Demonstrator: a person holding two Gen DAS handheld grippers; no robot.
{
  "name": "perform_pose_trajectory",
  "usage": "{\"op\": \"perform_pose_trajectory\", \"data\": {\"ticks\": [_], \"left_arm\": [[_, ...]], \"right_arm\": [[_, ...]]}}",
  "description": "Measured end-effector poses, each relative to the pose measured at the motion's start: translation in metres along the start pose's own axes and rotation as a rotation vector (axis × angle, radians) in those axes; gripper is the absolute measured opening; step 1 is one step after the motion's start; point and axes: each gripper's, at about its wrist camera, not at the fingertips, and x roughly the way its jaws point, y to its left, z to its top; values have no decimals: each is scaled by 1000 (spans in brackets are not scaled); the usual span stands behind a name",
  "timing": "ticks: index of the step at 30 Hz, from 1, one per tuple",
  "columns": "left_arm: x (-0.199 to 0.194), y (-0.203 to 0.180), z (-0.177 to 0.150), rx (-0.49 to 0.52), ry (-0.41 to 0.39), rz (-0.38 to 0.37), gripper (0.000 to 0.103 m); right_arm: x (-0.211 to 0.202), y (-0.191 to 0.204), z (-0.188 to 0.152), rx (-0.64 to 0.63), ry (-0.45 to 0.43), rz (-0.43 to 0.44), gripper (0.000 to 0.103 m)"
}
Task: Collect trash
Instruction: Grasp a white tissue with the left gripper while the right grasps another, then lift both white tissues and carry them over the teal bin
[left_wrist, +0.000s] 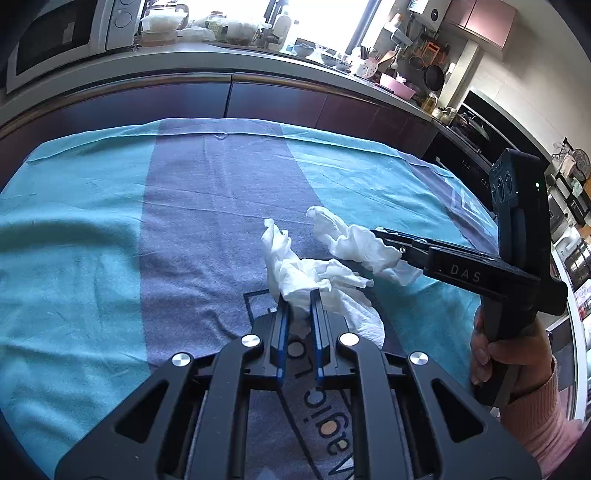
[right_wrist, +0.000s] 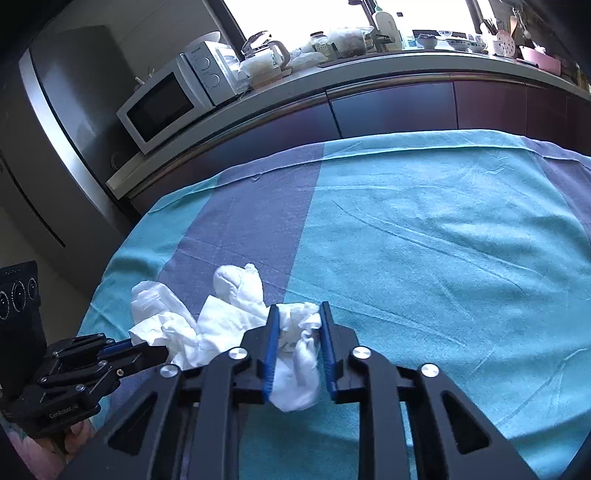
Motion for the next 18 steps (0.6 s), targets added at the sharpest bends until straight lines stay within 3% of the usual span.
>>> {"op": "perform_pose_trajectory", "data": {"ticks": [2,18], "left_arm": [[-6,3,-2,0,-11,6,11],[-75,34,-25,8,-99,80,11]], "right_arm": [[-6,1,-1,5,-20,26,13],[-33,29,-9,69,-115,228,12]]}}
